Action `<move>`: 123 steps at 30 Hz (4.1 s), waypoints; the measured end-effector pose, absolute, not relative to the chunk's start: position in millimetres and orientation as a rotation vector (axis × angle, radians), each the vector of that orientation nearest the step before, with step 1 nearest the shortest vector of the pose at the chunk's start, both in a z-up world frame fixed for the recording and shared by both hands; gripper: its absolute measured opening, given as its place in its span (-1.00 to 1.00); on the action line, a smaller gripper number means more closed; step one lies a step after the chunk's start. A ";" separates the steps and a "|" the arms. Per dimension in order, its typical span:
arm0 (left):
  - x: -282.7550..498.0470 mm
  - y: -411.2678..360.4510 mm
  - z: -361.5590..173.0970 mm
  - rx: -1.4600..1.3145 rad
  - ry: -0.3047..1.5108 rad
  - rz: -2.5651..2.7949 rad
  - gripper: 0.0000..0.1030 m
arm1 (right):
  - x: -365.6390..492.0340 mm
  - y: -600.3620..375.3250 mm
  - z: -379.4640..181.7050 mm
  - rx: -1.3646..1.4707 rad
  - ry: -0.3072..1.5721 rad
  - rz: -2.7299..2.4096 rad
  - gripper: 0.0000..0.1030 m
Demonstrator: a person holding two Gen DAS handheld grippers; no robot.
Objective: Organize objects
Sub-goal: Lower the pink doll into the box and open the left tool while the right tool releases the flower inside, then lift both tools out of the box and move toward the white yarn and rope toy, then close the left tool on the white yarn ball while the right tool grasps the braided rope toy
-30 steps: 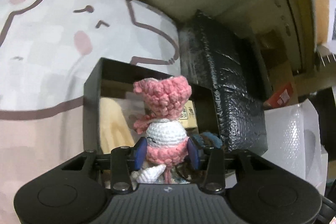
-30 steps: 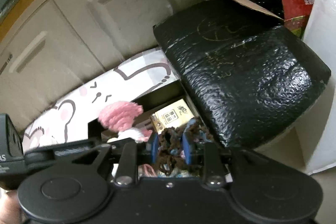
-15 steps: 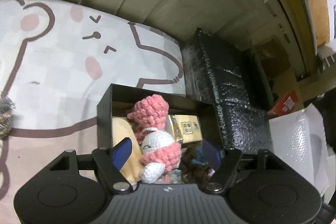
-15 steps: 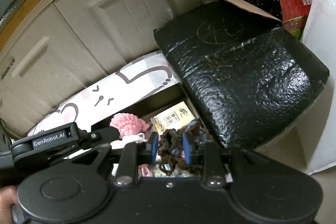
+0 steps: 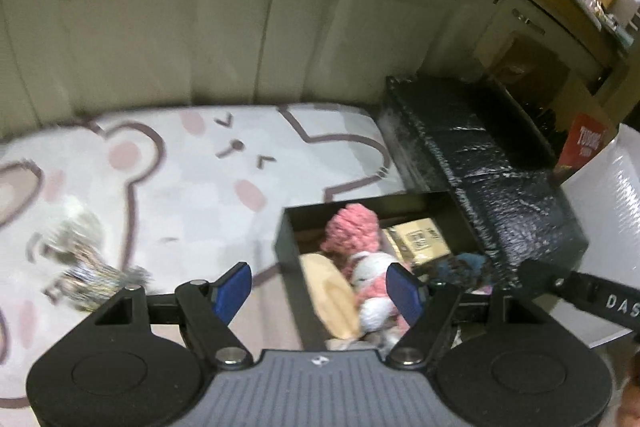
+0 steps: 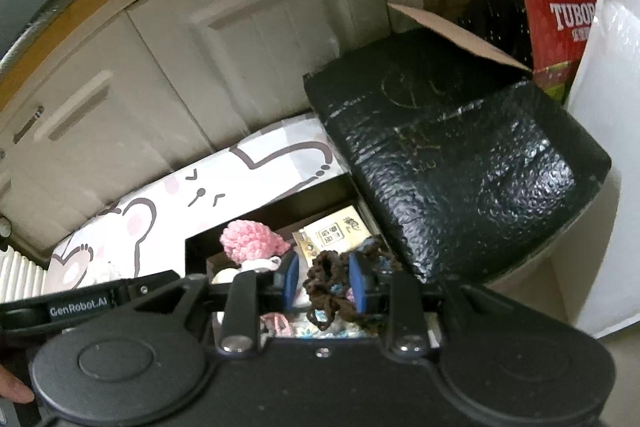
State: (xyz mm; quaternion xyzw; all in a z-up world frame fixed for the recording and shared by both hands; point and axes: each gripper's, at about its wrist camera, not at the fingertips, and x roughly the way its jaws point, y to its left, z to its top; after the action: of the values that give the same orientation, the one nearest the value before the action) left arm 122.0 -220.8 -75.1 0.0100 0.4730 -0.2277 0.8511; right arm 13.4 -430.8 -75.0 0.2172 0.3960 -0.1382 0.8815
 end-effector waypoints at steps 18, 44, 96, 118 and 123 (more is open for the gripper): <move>86.1 -193.9 -38.3 0.084 0.856 -0.414 1.00 | -16.3 -412.0 -51.2 0.333 0.772 -0.370 0.60; 86.4 -113.5 -25.9 0.033 0.829 -0.278 1.00 | 0.2 -354.3 -46.0 0.285 0.762 -0.283 1.00; 154.5 16.1 -69.0 -0.045 0.844 -0.052 1.00 | 90.7 -210.5 -75.9 0.048 0.707 -0.010 1.00; 220.8 -40.8 -104.2 0.115 0.866 -0.288 1.00 | 143.4 -177.8 -139.2 -0.040 0.803 0.225 1.00; 240.1 -43.2 -121.6 0.091 0.925 -0.348 1.00 | 153.0 -170.1 -156.7 -0.056 0.837 0.304 0.95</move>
State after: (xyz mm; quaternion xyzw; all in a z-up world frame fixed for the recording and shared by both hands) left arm 240.1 -43.2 -121.6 0.0437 0.4437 -0.1668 0.8794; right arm 153.0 -170.1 -156.7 -0.0273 0.4046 0.1472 0.9021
